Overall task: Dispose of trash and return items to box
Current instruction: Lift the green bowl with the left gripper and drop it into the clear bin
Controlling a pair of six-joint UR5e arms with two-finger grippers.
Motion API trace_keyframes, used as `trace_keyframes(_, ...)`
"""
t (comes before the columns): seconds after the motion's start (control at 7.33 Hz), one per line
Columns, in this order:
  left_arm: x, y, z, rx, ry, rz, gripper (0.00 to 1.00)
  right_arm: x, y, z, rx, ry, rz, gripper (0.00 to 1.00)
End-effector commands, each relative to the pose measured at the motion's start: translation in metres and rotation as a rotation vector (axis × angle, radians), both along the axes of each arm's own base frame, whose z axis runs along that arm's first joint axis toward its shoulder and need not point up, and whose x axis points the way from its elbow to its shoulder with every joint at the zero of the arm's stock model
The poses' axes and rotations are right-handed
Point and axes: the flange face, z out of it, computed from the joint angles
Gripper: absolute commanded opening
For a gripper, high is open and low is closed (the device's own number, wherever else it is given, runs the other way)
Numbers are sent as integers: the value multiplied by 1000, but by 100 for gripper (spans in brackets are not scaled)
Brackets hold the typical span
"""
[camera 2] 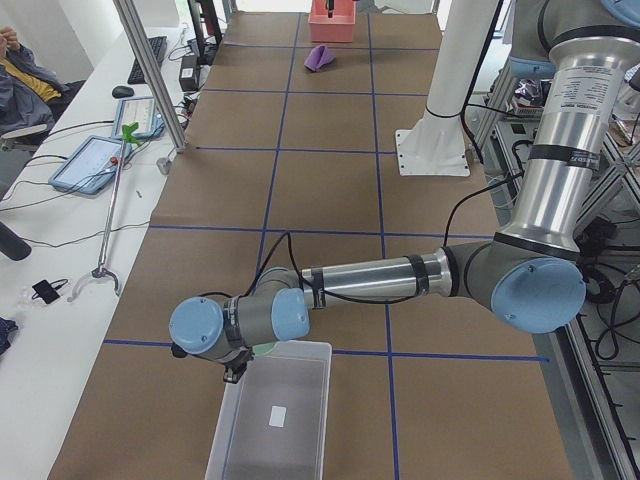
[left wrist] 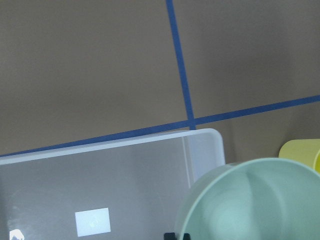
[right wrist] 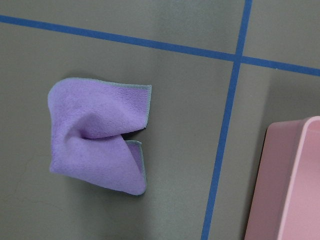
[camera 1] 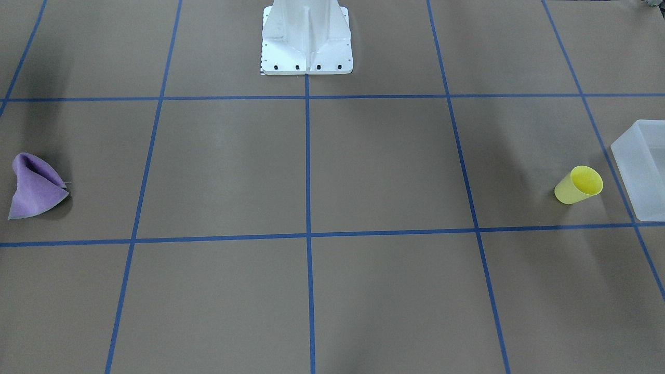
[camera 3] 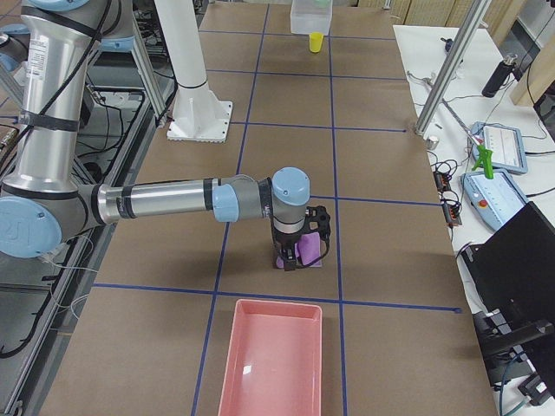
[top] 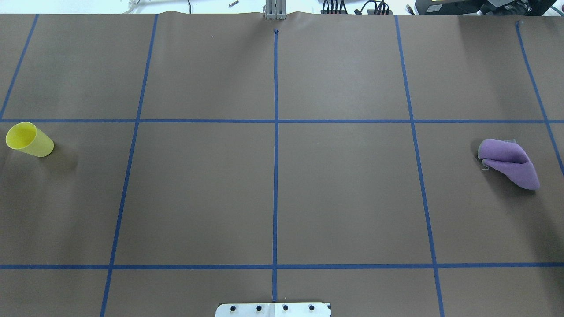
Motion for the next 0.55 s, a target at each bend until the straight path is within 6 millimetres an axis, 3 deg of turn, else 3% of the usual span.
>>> trace_keyframes(0.0,3,16,34,-2,-5,-24,0,-1,-2,3,-6,0,-1,100)
trace_keyframes(0.14,3,19,42,7,-6,-25,0,-2,-2,4,-7,0,-4,100)
trace_keyframes(0.27,3,17,39,13,-7,-25,43,-2,-2,6,-12,-1,-4,100)
trace_keyframes(0.41,3,15,34,10,-8,-32,61,-2,-2,7,-14,-2,-4,100)
